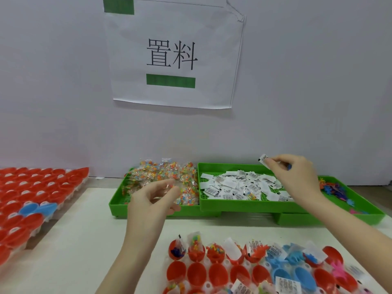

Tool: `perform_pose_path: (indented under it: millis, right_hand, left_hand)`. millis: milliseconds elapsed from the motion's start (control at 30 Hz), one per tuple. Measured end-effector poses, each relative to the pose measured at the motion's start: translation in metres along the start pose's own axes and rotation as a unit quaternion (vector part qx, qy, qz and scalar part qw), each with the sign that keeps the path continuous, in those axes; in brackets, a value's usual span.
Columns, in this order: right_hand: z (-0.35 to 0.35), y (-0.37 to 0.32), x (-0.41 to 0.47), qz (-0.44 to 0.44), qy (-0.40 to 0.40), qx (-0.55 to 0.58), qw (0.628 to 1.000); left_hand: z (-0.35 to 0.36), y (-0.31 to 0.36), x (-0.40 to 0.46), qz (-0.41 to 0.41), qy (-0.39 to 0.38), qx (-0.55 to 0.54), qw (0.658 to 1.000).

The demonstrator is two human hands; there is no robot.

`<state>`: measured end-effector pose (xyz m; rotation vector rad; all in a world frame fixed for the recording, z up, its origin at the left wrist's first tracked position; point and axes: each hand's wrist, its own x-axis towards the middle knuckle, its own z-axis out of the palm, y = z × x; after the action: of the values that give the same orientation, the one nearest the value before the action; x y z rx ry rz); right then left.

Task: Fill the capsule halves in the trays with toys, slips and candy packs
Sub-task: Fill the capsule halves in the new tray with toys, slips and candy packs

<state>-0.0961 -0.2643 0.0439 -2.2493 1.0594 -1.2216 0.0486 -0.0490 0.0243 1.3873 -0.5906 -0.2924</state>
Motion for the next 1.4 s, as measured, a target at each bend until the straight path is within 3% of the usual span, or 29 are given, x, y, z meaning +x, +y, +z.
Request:
perform_pose_path:
  millis: [100,233,300,433,533,700,900,1033,1300,1400]
  right_hand:
    - [-0.018,-0.028,-0.026,0.022,-0.040,0.180,0.983]
    - [-0.039,-0.065,-0.072,0.034,-0.153,0.336,0.929]
    - [-0.046,-0.077,-0.089,0.015,-0.198,0.359,0.912]
    - [-0.056,-0.086,-0.110,-0.023,-0.222,0.321,0.921]
    - [-0.062,-0.087,-0.121,-0.040,-0.230,0.313,0.921]
    - [-0.075,-0.097,-0.141,-0.093,-0.231,0.287,0.925]
    - [-0.108,-0.096,-0.155,-0.013,-0.270,0.307,0.912]
    - [-0.136,-0.073,-0.156,0.108,-0.248,0.480,0.834]
    - [-0.164,-0.060,-0.175,0.094,-0.221,0.421,0.875]
    - [-0.161,-0.079,-0.183,0.082,-0.239,0.436,0.864]
  left_hand:
    - [0.013,0.009,-0.011,-0.007,-0.059,0.004,0.998]
    - [0.028,0.026,-0.032,-0.016,-0.152,-0.013,0.988]
    - [0.029,0.034,-0.047,-0.021,-0.203,-0.027,0.978]
    - [0.019,0.043,-0.076,-0.076,-0.281,-0.067,0.954]
    - [0.010,0.054,-0.094,-0.119,-0.286,-0.096,0.946]
    - [0.004,0.063,-0.121,-0.084,-0.234,-0.069,0.966]
    - [-0.003,0.067,-0.150,-0.059,-0.164,-0.070,0.982]
    - [-0.015,0.064,-0.166,-0.049,-0.152,-0.029,0.987]
    - [-0.025,0.061,-0.187,-0.037,-0.141,0.032,0.989]
    - [-0.022,0.065,-0.192,-0.010,-0.140,0.047,0.989]
